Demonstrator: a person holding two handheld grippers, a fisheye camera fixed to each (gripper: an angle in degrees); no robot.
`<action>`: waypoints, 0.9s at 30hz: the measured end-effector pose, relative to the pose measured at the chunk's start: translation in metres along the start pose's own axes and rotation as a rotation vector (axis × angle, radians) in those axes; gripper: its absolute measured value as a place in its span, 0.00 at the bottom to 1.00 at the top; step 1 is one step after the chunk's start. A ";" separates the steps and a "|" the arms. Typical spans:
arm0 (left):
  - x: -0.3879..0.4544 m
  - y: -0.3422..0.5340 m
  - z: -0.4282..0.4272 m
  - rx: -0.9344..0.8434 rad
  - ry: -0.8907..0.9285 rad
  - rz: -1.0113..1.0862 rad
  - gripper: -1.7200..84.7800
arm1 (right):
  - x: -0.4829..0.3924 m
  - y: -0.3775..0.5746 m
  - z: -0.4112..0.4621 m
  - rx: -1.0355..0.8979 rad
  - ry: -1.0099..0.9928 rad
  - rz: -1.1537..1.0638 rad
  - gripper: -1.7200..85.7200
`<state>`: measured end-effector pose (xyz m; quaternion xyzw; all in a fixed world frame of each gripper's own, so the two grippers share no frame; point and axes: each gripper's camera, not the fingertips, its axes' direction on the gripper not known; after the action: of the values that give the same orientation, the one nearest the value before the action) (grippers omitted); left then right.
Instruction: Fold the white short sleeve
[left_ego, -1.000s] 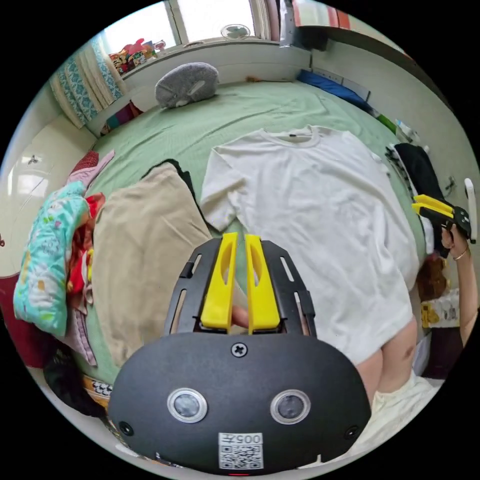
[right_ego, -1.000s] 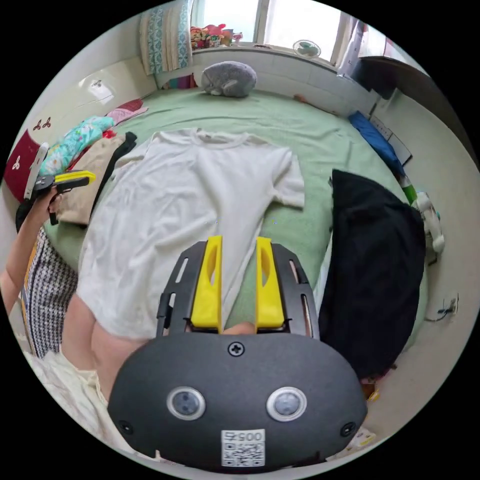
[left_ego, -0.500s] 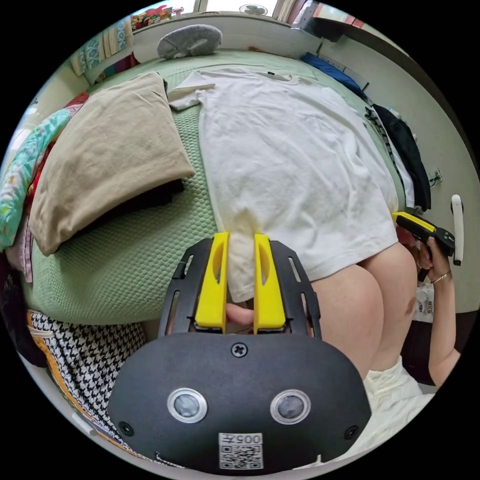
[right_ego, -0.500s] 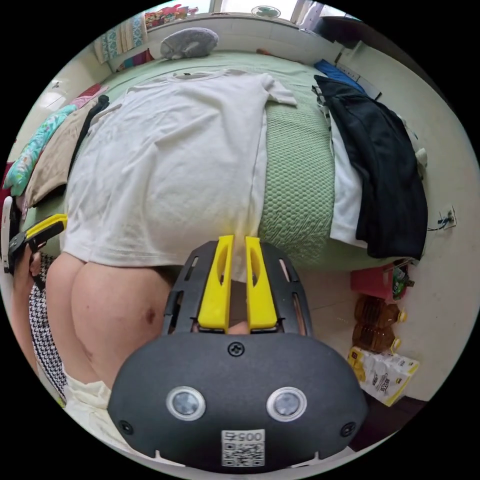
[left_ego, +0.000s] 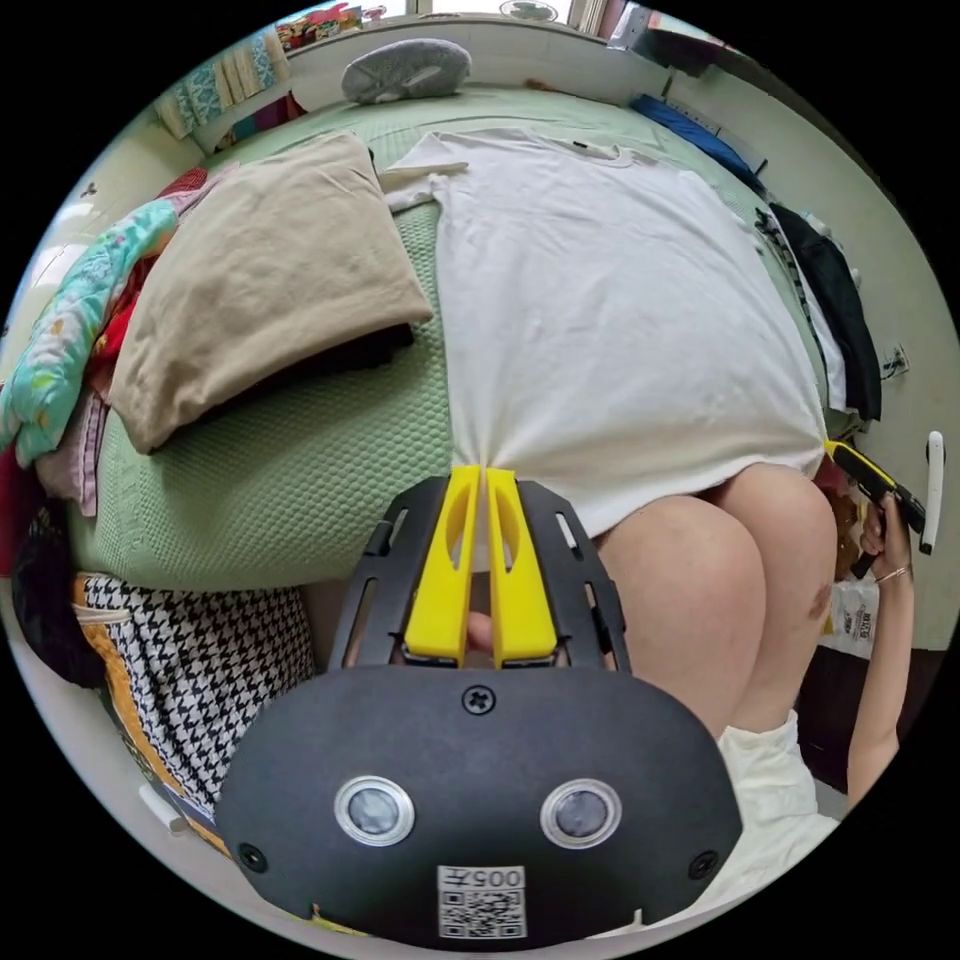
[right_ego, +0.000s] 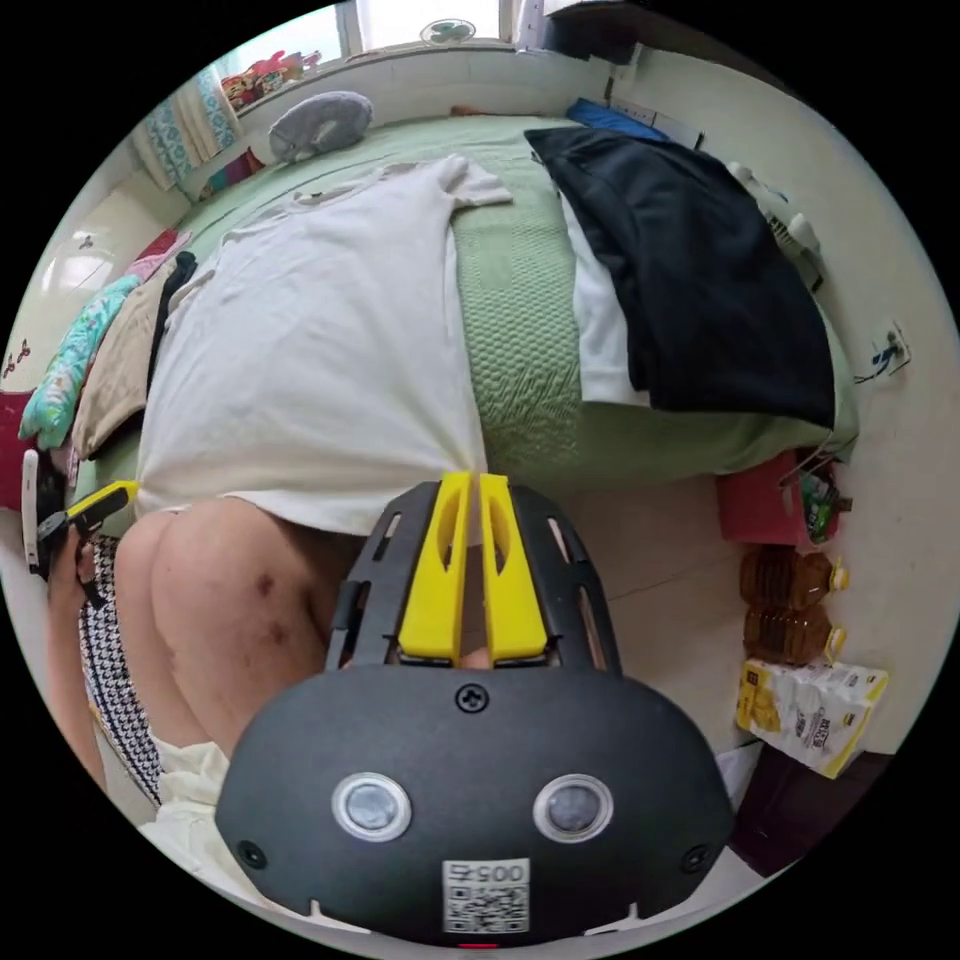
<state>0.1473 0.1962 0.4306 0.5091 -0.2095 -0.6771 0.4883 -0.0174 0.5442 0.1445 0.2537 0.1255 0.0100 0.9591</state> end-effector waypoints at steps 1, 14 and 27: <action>0.000 0.003 0.002 -0.006 -0.005 -0.005 0.02 | 0.002 0.001 0.003 -0.012 0.012 0.008 0.01; 0.025 0.012 0.000 0.116 0.024 -0.034 0.02 | -0.063 -0.022 -0.008 0.072 -0.075 -0.207 0.10; 0.053 0.021 0.027 0.097 -0.080 -0.045 0.02 | -0.075 -0.032 0.041 -0.005 -0.134 -0.193 0.08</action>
<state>0.1326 0.1350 0.4323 0.5093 -0.2498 -0.6967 0.4391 -0.0815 0.4906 0.1811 0.2379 0.0851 -0.0989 0.9625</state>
